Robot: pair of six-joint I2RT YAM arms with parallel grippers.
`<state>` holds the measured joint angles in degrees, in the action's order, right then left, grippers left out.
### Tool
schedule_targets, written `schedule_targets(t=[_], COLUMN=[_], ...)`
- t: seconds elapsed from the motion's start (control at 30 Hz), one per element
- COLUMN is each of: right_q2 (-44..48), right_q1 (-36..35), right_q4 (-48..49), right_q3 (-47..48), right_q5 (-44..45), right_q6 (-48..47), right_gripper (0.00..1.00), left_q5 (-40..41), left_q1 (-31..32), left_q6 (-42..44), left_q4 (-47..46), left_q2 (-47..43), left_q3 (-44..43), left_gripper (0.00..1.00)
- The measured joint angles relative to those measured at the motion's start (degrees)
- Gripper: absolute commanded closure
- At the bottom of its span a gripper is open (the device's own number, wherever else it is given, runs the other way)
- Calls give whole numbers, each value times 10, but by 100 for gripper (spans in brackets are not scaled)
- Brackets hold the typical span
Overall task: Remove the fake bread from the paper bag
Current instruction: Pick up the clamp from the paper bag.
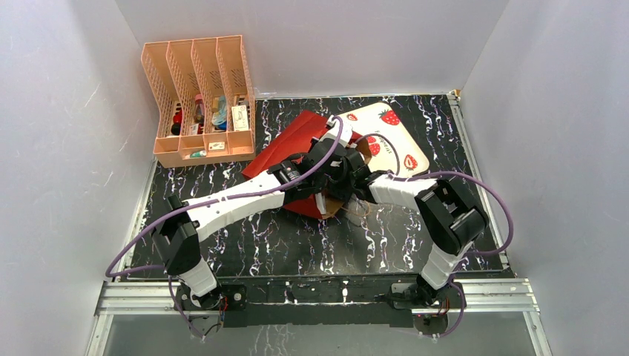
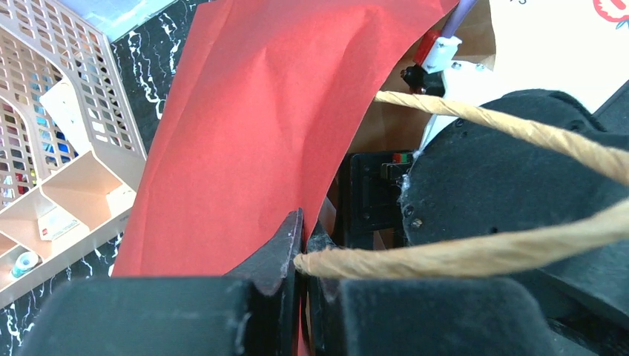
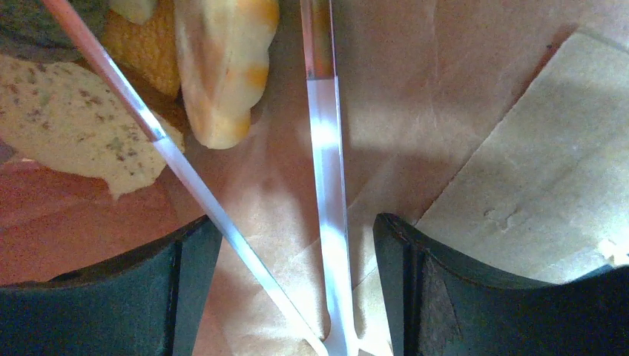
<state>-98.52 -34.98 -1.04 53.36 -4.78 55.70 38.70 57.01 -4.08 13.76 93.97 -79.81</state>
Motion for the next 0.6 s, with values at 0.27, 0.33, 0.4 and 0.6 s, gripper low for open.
schedule_targets(t=[0.27,0.33,0.4,0.6], right_q2=[-31,-36,-40,-47], right_q1=[1,2,2,2], right_q4=[66,88,106,131], right_q3=[-10,-17,-24,-37], right_q5=[-28,-37,-44,-57], right_q6=[15,18,21,32], right_gripper=[35,43,57,90], left_q5=[-4,-5,-5,-5], left_q1=[-1,-1,-2,-2], left_q6=[0,0,0,-1], left_q4=[2,4,5,11], left_q2=[4,5,5,5], left_q3=[0,-1,-1,-1], left_gripper=[100,100,100,100])
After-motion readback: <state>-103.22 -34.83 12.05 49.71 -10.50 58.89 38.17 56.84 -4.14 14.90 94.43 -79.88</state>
